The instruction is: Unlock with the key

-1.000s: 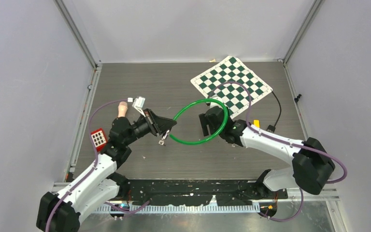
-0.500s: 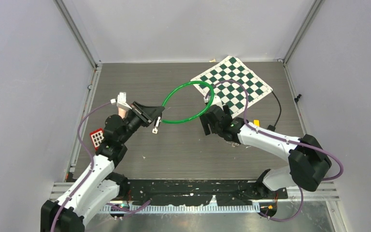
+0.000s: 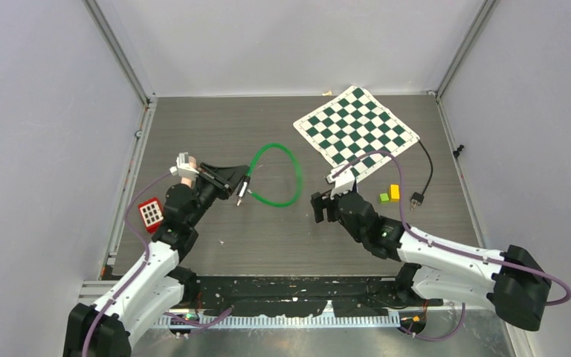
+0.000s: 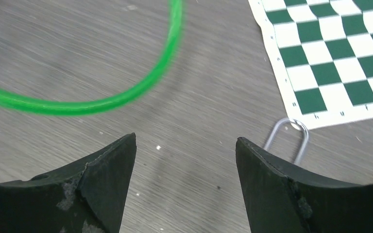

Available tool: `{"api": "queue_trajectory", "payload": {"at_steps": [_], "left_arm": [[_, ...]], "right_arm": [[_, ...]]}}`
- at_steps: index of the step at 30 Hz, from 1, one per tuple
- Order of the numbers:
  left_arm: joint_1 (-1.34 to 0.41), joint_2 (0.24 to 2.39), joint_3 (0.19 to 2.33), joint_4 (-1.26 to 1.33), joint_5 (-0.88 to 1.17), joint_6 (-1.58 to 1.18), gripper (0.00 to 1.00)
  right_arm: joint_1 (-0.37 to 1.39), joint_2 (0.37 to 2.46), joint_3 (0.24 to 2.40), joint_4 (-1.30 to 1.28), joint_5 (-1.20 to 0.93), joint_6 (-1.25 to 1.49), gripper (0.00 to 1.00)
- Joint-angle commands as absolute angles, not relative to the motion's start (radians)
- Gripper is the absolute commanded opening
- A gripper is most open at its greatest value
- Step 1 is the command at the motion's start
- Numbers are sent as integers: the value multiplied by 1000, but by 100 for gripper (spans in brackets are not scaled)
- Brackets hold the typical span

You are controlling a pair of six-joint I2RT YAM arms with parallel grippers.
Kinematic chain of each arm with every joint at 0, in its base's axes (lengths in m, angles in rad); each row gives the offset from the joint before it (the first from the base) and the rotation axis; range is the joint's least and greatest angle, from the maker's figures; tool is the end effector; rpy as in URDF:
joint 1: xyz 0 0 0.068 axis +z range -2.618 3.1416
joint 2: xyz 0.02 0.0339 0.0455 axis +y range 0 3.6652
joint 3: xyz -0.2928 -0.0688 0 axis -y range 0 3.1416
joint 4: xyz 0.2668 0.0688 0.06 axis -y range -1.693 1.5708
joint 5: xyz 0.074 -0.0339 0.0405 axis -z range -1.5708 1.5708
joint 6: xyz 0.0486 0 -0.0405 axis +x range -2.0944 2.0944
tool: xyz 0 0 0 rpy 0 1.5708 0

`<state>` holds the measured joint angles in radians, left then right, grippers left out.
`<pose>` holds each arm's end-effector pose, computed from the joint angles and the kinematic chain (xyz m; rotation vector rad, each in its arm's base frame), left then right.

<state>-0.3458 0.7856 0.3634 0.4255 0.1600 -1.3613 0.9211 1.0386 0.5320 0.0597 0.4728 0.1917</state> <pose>0.1883 -0.0761 0.2664 -0.7331 1.6091 -1.4255 0.1626 0.1774 0.2381 -0.4196 1.9291 0.2498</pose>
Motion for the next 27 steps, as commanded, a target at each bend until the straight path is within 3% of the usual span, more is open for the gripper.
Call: {"api": "queue_trajectory", "payload": {"at_steps": [1,10,14,16,19,20,25,27], "left_arm": [[-342,781,381,542,144,-1396,0],[-342,833,359,475,174,-1332,0],[-341,828,462,215,171,-1121,2],[-342,838,579,-91,117,-948,21],[-342,862,683,-433,-6,-759,64],[-343,873,703,-498,-34,-714,71],[-417,987,750,-685,-56,-564,90],[-489,1058,765,-714,-53,-525,93]], "right_arm": [[968,934,447,390,483,112,81],[976,867,404,445,194,75,81],[976,928,413,459,134,97,81],[976,951,420,453,109,101,81],[976,969,418,460,97,110,81],[976,971,414,465,97,111,81],[975,997,395,507,93,130,82],[975,1006,390,519,87,136,82]]}}
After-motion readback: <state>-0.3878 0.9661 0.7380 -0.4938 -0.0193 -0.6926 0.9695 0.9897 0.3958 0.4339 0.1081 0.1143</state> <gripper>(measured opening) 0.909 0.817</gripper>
